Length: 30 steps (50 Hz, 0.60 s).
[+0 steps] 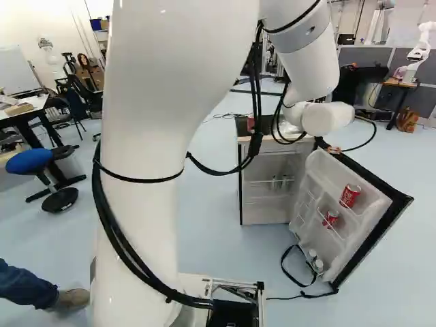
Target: Grab a drink from the fridge
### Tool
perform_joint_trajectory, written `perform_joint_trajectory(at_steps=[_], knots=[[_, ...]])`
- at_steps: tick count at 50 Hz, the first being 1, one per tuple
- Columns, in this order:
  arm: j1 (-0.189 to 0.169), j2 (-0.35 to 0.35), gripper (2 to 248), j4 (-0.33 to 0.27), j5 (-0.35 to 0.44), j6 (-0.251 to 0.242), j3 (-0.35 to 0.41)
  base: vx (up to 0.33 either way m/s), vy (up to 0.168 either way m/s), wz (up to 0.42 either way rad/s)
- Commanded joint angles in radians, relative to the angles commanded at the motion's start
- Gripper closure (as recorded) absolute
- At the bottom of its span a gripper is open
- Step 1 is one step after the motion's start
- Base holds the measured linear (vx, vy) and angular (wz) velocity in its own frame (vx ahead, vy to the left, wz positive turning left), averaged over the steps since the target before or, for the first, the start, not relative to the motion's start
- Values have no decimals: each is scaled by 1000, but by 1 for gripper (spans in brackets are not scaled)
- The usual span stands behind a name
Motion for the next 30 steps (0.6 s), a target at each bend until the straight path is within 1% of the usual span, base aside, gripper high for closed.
perform_joint_trajectory(at_steps=[30], knots=[[-61, -90, 3, 2, -68, 0, -112, 0, 0, 0]])
